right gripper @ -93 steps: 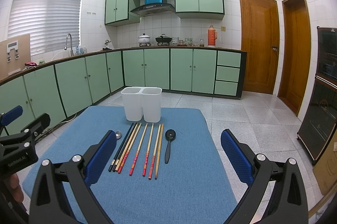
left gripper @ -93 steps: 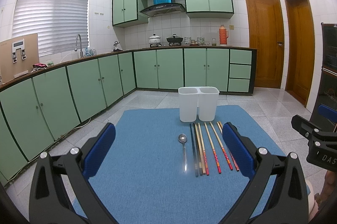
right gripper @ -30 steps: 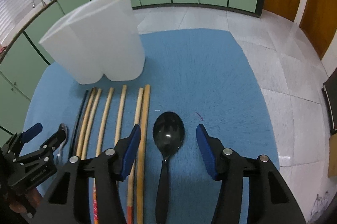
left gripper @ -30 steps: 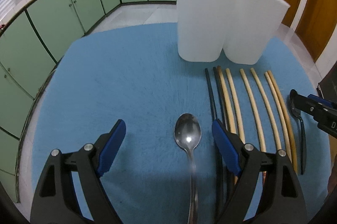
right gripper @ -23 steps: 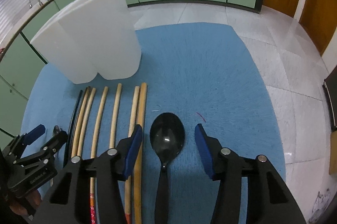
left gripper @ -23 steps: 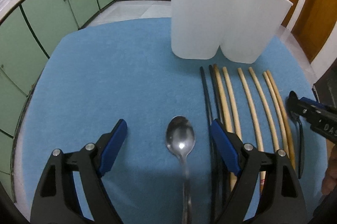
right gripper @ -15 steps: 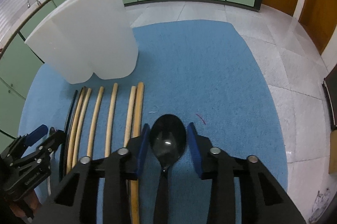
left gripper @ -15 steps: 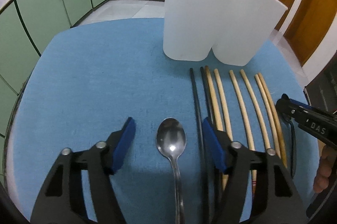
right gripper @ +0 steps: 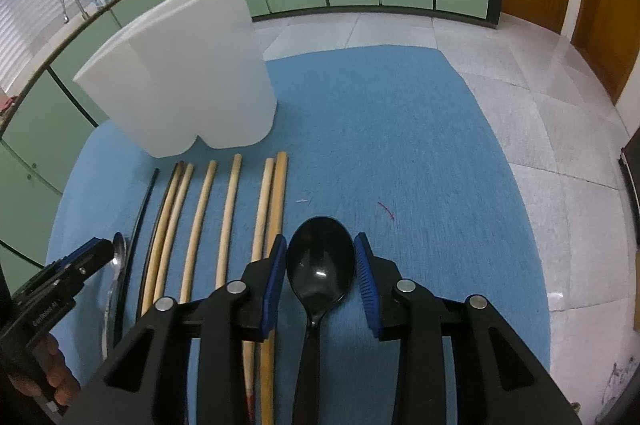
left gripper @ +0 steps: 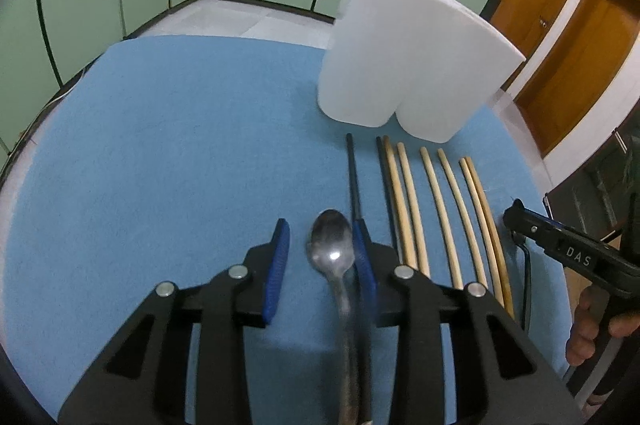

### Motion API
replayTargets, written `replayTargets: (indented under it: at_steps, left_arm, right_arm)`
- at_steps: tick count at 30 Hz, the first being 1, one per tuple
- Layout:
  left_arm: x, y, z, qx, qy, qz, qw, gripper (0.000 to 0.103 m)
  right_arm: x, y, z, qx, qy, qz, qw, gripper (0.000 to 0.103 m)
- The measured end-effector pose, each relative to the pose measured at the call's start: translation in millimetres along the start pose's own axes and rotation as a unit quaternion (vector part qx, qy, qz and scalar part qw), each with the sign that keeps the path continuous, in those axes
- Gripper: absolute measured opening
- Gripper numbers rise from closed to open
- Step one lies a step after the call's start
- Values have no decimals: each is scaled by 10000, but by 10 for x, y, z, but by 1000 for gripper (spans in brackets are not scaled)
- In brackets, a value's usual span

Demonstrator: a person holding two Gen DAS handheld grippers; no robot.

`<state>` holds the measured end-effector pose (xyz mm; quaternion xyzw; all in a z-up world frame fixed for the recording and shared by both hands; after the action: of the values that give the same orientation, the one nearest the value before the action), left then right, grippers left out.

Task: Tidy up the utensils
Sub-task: 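Lower the left tool onto the steel spoon and close it while the right tool holds the black spoon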

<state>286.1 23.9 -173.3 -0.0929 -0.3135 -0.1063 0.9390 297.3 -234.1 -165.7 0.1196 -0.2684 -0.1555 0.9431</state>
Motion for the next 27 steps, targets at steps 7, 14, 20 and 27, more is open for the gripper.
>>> replayTargets:
  at_steps: [7,14,20,27]
  left_arm:
    - [-29,1,100,177,-90,-69,9998,53]
    - [43,-156,-3,195,23,-353,9992,63]
    - [75,-192,-125,-46,152,-285,9995,26]
    - [43,-192,-25,-61,-79,-329,9994,26]
  right_arm:
    - [7,-17,-40,-12,-13,13,10000,34]
    - [44,-30,-96,-35,30,-28,10000,34]
    - [62,-11,-139,-52,24,-5,10000,34]
    - [36,-21,-174,-80,-23,27,10000,34]
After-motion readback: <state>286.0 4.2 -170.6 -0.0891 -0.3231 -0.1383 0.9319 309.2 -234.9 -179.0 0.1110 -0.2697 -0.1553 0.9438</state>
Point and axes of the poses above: each gripper's, at about its wrist camera, not at the fingertips, and z roughly against the way its jaws point, y to its left, x to its top, the point moved 3 cm from there along -z, roughly the way its jaws point, and after that the axes turned 12 degrees about -z, right-handed, at the moved point
